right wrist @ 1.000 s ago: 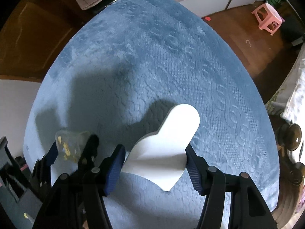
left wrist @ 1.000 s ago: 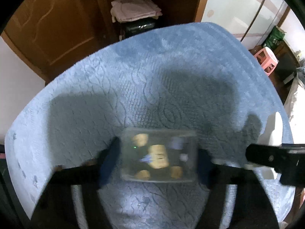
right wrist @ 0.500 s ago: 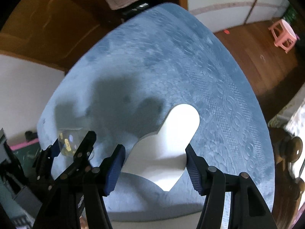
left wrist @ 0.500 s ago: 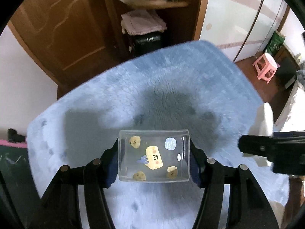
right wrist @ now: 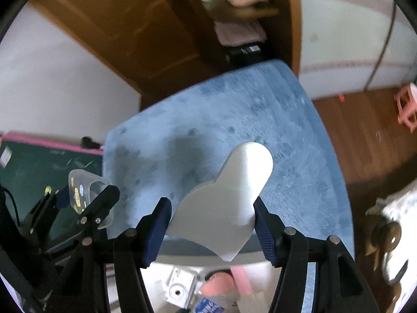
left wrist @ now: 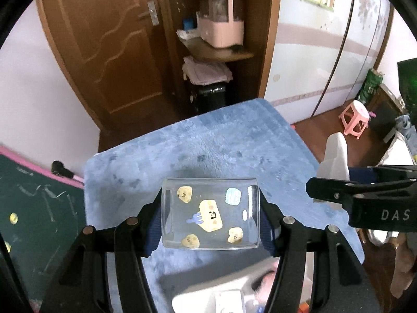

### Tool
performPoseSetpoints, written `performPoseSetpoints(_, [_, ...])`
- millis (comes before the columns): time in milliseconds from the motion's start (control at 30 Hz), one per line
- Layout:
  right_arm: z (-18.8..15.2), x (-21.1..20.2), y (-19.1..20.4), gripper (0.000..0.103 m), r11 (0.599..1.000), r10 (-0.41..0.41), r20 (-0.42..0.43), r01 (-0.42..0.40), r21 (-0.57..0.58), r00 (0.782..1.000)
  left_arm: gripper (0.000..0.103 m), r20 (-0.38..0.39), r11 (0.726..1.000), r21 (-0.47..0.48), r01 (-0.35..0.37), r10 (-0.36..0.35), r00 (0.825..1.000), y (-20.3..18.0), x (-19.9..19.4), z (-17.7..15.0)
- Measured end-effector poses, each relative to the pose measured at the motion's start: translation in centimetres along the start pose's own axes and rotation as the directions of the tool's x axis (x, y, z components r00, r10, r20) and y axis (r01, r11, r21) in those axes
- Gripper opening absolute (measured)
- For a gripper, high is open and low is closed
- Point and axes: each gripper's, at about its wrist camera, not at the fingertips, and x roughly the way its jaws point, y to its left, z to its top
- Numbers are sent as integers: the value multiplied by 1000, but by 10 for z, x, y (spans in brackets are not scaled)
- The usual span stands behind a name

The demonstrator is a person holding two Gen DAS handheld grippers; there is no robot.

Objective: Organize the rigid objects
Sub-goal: 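Carry the clear box and white block into the tray and release both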

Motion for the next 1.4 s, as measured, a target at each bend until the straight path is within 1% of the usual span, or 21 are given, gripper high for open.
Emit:
performPoseSetpoints(100, [-24, -31, 12, 63, 996, 7, 56, -2, -88, 998, 64, 21, 1000, -22, -3, 3, 1000, -3, -26, -15])
performPoseSetpoints(133, [-29, -35, 13, 63, 994, 6, 68, 1, -107, 998, 64, 29, 999, -37, 0, 1, 1000, -4, -37, -23])
performPoseSetpoints(267, [-66, -65, 25, 63, 979, 17, 136, 11, -204, 991, 64, 50, 997, -73, -2, 5, 999, -11, -60, -47])
performPoseSetpoints(367, [-91, -76, 28, 63, 968, 23, 169, 20, -250, 985, 64, 53, 993, -115, -1, 7, 999, -15, -69, -68])
performPoseSetpoints(500, [-125, -76, 23, 63, 955, 16, 191, 41, -293, 981, 64, 46, 985, -171, -15, 24, 999, -20, -72, -100])
performPoseSetpoints(633, [-152, -62, 11, 63, 953, -6, 174, 59, -297, 985, 64, 17, 972, -227, -55, 61, 998, -19, -64, -134])
performPoseSetpoints(767, [-175, -40, -5, 63, 953, -49, 137, 87, -289, 989, 64, -72, 954, -295, -58, 39, 997, -14, -41, -169])
performPoseSetpoints(833, [-186, -26, -12, 63, 953, -72, 110, 101, -287, 991, 64, -112, 950, -303, -73, 40, 993, -14, -30, -184])
performPoseSetpoints(967, [-206, 2, -24, 63, 949, -101, 40, 109, -296, 994, 64, -162, 947, -310, -80, 30, 986, -16, -13, -206])
performPoseSetpoints(1067, [-218, 20, -30, 63, 946, -117, -8, 109, -304, 993, 64, -190, 949, -305, -85, 27, 981, -21, -3, -215])
performPoseSetpoints(1200, [-232, 43, -34, 63, 930, -171, -70, 138, -341, 983, 64, -202, 958, -277, -77, 20, 979, -29, 6, -216])
performPoseSetpoints(1400, [-240, 58, -39, 63, 915, -220, -115, 164, -368, 969, 64, -220, 969, -239, -60, 7, 975, -40, 24, -208])
